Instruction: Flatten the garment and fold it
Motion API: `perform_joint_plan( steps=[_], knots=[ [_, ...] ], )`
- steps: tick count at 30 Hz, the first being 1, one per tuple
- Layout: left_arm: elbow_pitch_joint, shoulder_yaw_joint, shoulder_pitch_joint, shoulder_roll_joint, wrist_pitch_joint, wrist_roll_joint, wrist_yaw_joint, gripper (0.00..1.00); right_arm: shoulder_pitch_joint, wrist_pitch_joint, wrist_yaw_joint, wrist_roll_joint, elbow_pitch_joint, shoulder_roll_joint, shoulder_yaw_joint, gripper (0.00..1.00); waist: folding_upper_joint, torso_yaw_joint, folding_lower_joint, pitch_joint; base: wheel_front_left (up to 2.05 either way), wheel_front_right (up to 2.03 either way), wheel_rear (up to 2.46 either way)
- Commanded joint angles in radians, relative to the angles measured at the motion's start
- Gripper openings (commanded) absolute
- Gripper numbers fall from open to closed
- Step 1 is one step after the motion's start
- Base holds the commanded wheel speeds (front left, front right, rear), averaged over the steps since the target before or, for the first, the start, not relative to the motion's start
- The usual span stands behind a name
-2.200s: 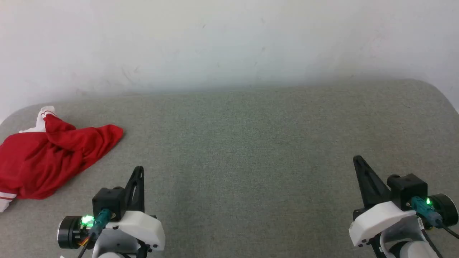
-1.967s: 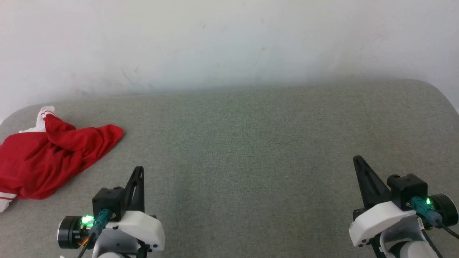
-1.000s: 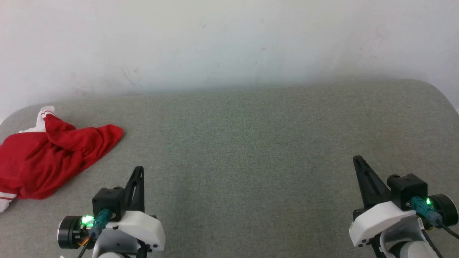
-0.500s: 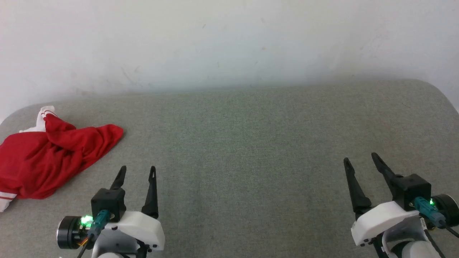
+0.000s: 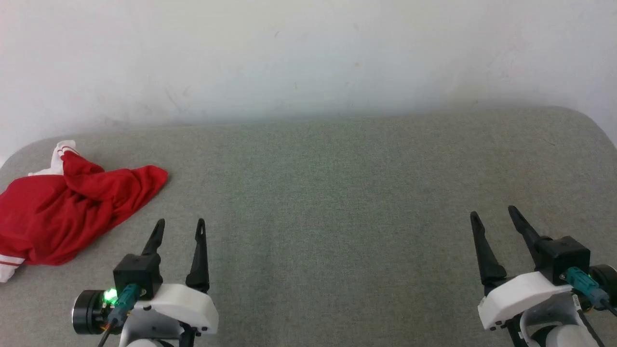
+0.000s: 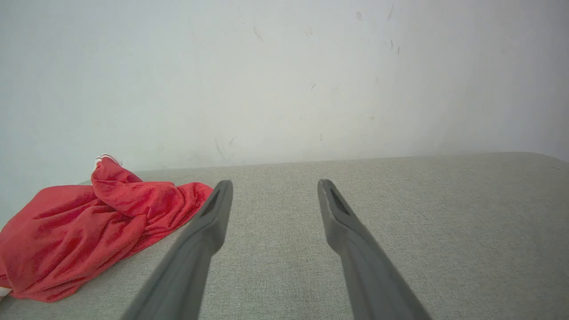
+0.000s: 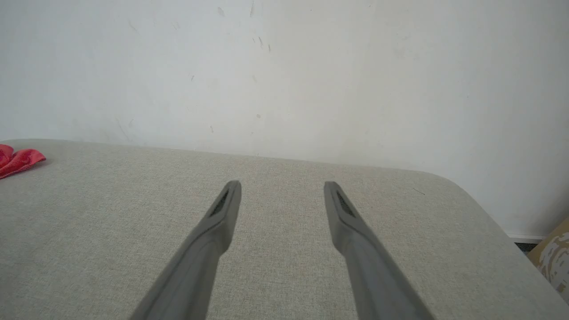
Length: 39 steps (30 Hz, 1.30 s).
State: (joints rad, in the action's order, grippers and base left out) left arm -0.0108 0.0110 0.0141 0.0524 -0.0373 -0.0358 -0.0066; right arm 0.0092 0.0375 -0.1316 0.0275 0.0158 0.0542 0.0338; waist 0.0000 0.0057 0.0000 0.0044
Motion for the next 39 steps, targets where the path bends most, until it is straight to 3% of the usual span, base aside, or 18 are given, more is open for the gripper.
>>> perform_joint_plan(
  steps=[1,17,39],
  knots=[
    [-0.008,0.008,0.01,0.0,-0.012,-0.007,0.009,1.0,0.001,0.012,0.0,0.007,0.006,-0.001,0.007,1.0,0.0,0.004,0.0,0.0,0.0,0.0,0.0],
    [-0.021,0.027,0.02,-0.001,-0.044,-0.038,0.026,1.0,-0.005,0.044,0.0,-0.001,0.013,-0.001,0.004,1.0,0.0,0.06,0.0,0.006,0.0,0.0,0.0],
    [-0.036,0.055,0.04,-0.001,-0.09,-0.082,0.045,1.0,-0.018,0.09,0.0,-0.005,0.044,-0.002,-0.031,1.0,0.0,0.188,0.0,0.0,0.0,0.0,0.0]
  ],
)
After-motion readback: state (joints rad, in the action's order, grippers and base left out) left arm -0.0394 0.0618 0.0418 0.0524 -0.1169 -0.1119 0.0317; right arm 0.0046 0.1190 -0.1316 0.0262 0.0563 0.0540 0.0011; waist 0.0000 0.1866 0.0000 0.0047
